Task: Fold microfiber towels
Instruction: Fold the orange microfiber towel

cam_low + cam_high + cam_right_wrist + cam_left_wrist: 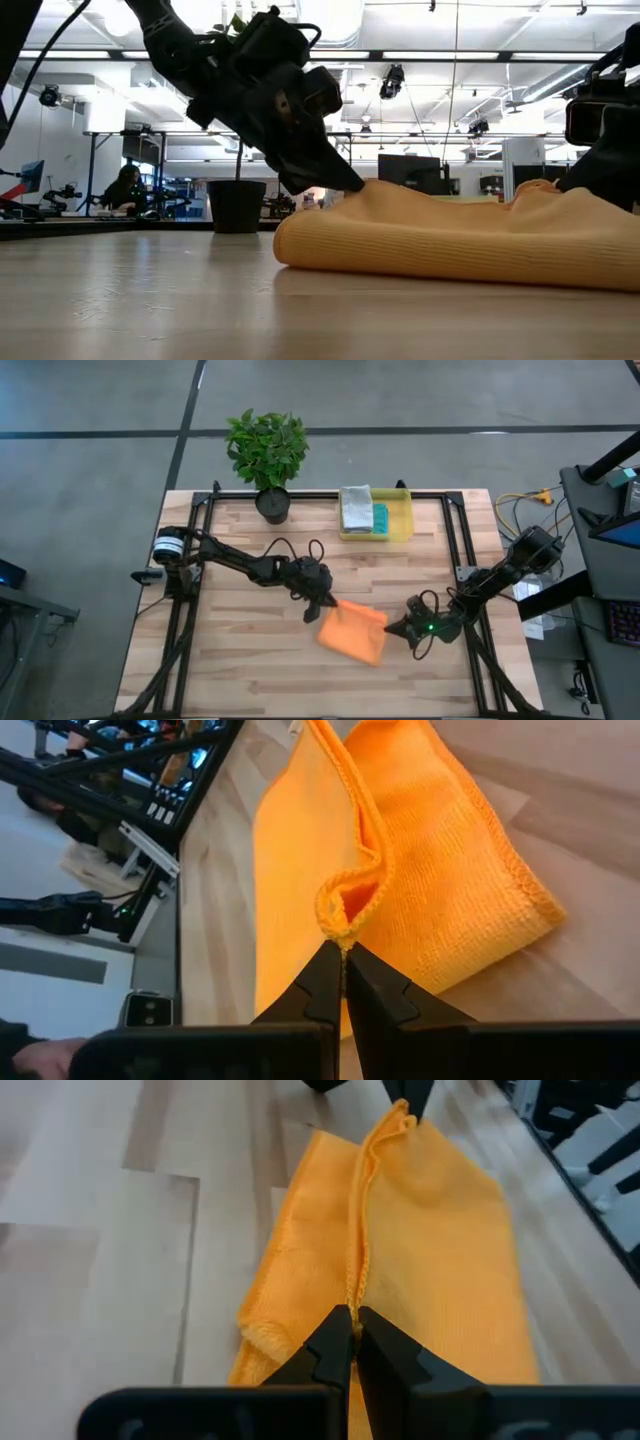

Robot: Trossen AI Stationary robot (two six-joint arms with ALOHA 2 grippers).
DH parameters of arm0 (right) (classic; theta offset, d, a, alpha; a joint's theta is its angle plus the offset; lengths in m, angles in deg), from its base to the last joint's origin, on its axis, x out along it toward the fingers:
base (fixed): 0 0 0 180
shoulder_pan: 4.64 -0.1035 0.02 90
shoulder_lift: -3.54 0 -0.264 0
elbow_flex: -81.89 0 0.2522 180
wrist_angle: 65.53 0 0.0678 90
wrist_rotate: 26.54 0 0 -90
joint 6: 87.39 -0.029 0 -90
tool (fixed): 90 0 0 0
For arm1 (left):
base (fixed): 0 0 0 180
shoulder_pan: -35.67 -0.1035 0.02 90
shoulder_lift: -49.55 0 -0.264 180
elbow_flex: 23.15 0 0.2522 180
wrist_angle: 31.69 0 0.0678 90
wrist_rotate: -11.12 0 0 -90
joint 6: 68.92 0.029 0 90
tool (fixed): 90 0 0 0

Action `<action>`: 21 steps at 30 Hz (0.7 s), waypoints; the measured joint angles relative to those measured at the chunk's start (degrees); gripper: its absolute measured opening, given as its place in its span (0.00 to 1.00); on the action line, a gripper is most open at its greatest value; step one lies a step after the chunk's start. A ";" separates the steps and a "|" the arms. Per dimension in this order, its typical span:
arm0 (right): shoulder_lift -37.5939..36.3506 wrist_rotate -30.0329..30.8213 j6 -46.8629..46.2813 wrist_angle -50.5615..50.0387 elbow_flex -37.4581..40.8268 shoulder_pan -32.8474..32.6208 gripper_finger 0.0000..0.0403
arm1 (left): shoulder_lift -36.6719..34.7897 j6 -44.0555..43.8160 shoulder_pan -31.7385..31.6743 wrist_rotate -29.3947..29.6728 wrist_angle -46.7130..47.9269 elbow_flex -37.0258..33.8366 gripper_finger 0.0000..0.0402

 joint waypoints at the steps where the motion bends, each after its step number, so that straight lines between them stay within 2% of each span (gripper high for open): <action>1: 0.02 0.43 0.11 -0.14 0.00 0.00 0.02 | 0.00 0.09 0.00 0.48 -0.02 0.00 0.00; 11: 0.00 5.37 -1.04 -4.18 0.00 0.33 0.02 | 0.00 2.84 0.00 5.20 0.58 -0.02 0.00; 14: 0.00 5.70 -1.03 -4.87 -0.02 0.33 0.02 | 0.00 2.96 0.00 7.54 2.30 -0.03 0.00; 21: -0.02 4.23 -0.44 -6.33 -0.02 0.33 0.03 | 0.00 3.52 0.00 7.67 3.93 -0.04 0.00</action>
